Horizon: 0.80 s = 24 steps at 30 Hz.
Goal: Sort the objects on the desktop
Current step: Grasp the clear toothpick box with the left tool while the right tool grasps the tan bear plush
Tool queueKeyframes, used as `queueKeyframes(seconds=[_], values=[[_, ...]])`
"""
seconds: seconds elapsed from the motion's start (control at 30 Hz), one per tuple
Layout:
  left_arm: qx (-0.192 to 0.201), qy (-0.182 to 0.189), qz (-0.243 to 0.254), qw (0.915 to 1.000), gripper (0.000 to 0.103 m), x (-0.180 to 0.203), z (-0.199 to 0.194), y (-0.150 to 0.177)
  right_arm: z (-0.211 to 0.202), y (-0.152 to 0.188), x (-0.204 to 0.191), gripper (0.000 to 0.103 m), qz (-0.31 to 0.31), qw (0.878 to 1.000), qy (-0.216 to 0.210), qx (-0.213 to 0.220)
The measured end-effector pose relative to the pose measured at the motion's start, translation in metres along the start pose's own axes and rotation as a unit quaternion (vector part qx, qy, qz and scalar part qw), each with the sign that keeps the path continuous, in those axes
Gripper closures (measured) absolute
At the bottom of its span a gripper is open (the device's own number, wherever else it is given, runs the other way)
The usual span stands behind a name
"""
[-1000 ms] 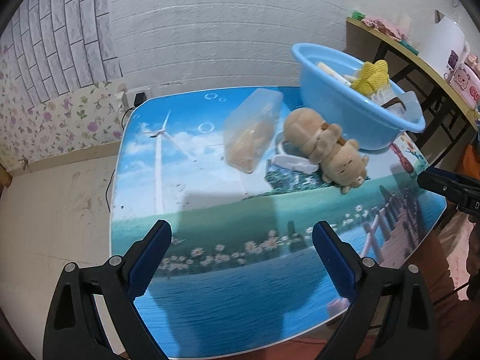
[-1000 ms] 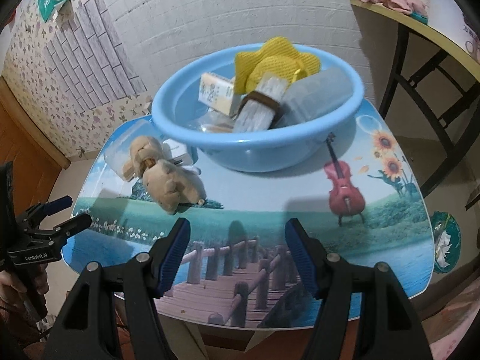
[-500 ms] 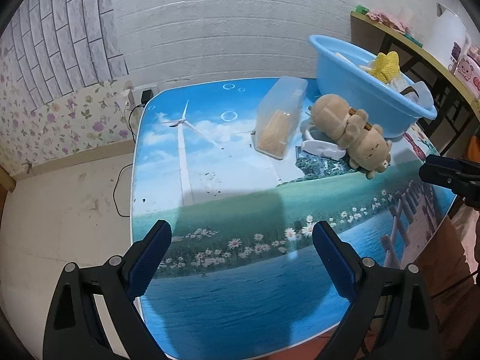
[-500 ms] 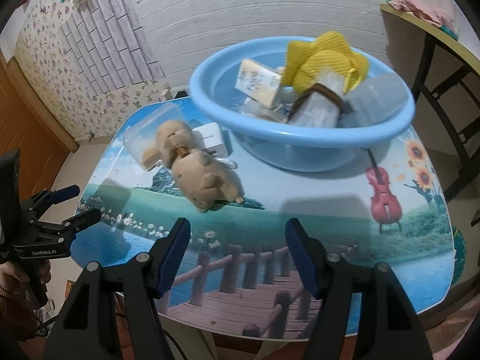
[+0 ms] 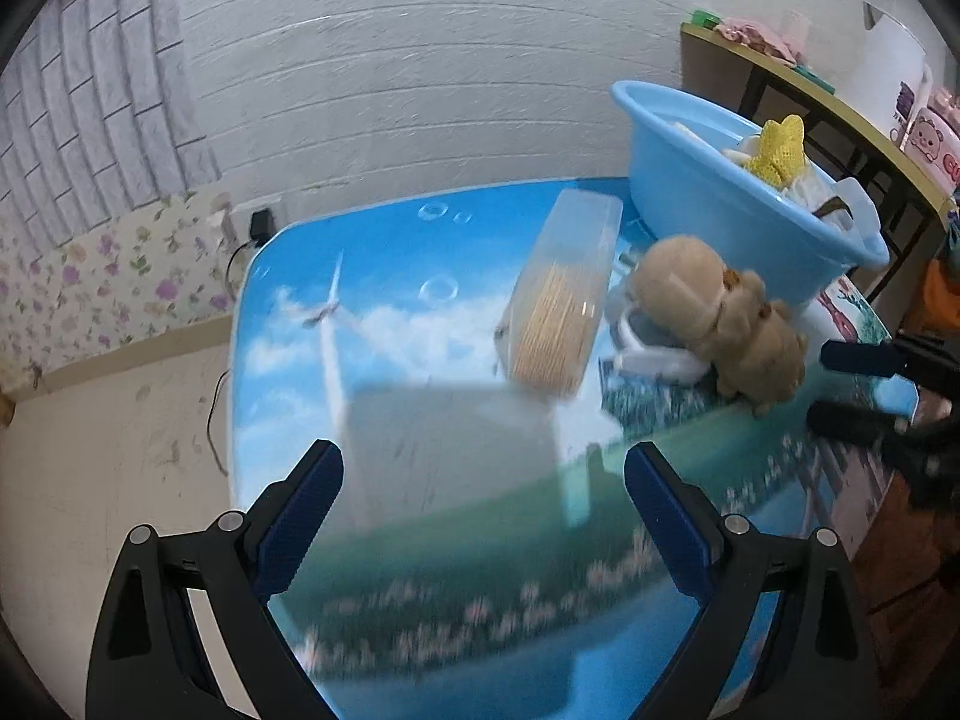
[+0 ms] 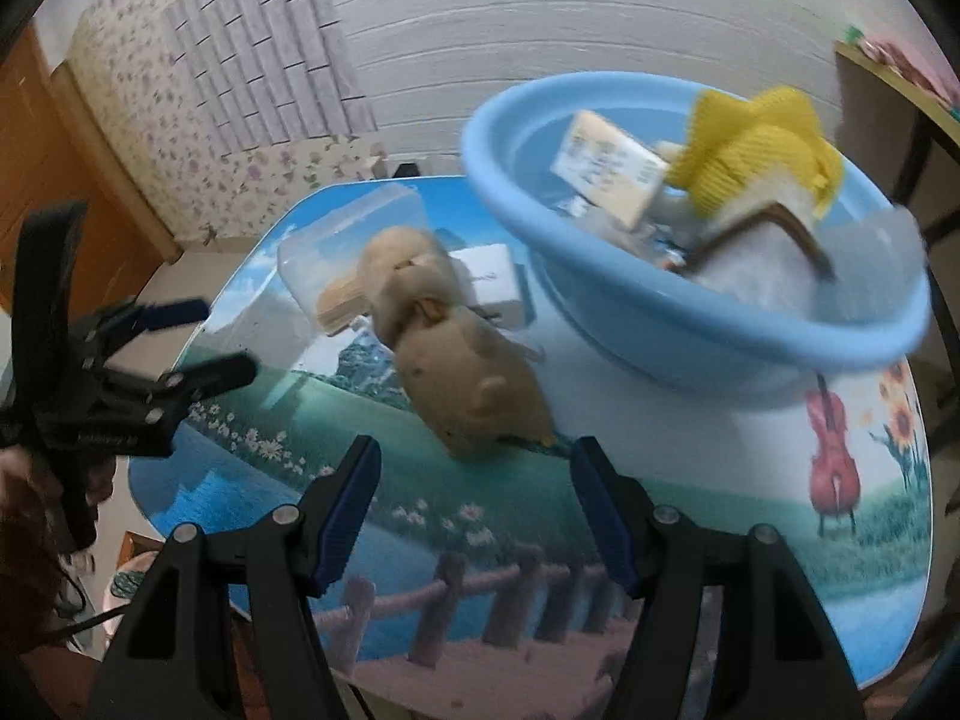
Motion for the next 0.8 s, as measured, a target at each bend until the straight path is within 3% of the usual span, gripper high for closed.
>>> queueKeyframes(seconds=[0.3,0.47,0.5,0.8], values=[[0.003,0.048,0.048,0.9977,0.010,0.029,0.029,-0.029,0.025,-0.010,-0.003,0.037,-0.026,1.000,0.007,-0.009],[0.004,0.049,0.058,0.9971,0.065,0.033,0.034,-0.034,0.031,-0.011,-0.001,0.040,-0.028,1.000,0.002,-0.014],[0.006,0.047,0.056,0.9973,0.065,0.034,0.033,-0.035,0.029,-0.011,0.000,0.050,-0.031,0.999,0.003,-0.009],[0.018,0.032,0.039,0.9986,0.069,0.029,0.003,-0.017,0.002,0.005,0.001,0.057,-0.026,1.000,-0.009,0.000]])
Point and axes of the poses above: each gripper's, at about its wrist camera, not at the fingertips, and z roughly the way its jaws point, x to its right, y to its underside, the point moved 9 cm from there along z, roughly the way its jaws point, and after that the axes turned 14 degrees about -z, right-handed, at the moved point
